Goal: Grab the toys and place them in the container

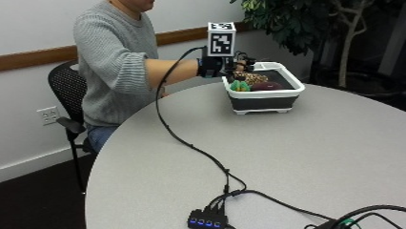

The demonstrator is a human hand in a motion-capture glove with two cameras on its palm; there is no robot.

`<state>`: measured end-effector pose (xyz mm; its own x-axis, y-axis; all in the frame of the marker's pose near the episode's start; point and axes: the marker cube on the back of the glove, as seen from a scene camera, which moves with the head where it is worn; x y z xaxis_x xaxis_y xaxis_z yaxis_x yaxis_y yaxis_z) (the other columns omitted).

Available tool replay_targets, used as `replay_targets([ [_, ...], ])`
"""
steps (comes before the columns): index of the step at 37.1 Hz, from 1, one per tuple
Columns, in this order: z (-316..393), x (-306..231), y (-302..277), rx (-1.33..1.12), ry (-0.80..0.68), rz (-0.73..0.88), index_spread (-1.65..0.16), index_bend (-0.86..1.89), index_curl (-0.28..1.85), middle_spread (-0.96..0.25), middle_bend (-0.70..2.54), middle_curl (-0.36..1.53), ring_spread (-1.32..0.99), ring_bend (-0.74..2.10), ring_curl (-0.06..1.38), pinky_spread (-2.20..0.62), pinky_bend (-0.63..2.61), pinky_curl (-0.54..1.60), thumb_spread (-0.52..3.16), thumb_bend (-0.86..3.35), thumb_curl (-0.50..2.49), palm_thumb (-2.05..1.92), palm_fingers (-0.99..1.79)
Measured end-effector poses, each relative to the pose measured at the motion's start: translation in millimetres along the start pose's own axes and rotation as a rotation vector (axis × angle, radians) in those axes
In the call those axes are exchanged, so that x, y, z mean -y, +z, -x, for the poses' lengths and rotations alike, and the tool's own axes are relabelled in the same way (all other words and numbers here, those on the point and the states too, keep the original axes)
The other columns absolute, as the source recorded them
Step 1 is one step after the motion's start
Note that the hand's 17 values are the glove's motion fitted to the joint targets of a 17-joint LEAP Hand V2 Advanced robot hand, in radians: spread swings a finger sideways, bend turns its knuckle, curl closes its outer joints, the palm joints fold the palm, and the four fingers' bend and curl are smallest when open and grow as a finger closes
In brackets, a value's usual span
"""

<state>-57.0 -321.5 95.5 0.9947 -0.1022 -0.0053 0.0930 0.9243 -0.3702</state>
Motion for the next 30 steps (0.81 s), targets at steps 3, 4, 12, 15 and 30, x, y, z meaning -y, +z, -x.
replay_targets([
  [3,-24.0,-30.6,-1.7,-0.02,0.047,-0.011,-0.32,0.14,0.34,-0.08,0.09,0.22,-0.04,0.14,0.29,0.05,0.92,0.36,1.3,-0.04,0.38,-0.05,-0.3],
  [4,-28.1,-39.6,-1.8,-0.022,0.06,-0.017,-0.32,0.15,0.34,-0.08,0.09,0.22,-0.04,0.14,0.28,0.05,0.91,0.36,1.3,-0.04,0.38,-0.05,-0.29],
  [12,-18.0,-134.0,19.4,0.015,-0.031,-0.058,-0.32,0.14,0.32,-0.08,0.1,0.2,-0.03,0.14,0.26,0.06,0.89,0.35,1.32,-0.04,0.33,-0.05,-0.27],
  [15,-5.2,-188.9,41.0,0.048,-0.061,-0.076,-0.32,0.15,0.32,-0.08,0.1,0.19,-0.03,0.15,0.25,0.06,0.88,0.34,1.32,-0.04,0.32,-0.05,-0.25],
  [30,-7.1,-322.4,139.4,0.05,0.208,-0.065,-0.34,0.14,0.3,-0.1,0.13,0.2,-0.04,0.17,0.24,0.07,0.84,0.33,1.37,-0.02,0.29,-0.01,-0.19],
])
